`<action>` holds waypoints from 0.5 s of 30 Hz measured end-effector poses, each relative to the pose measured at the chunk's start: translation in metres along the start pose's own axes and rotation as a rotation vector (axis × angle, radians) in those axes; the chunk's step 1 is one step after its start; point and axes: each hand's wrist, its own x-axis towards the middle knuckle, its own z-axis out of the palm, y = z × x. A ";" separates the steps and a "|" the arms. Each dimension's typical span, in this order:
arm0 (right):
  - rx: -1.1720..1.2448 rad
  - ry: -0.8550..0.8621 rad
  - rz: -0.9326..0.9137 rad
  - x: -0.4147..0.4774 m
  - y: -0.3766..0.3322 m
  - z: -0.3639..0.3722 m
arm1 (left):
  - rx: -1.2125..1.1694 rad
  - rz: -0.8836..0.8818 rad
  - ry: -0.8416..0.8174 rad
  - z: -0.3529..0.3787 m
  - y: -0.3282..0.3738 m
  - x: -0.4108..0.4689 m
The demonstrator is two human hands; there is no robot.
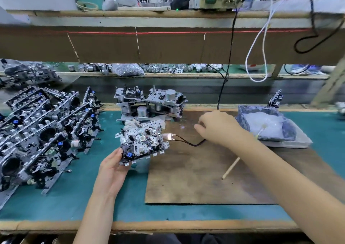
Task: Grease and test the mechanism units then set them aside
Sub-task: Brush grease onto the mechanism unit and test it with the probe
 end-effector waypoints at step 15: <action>0.095 -0.168 0.309 -0.043 0.096 0.017 | 0.046 -0.012 -0.075 0.004 -0.001 0.001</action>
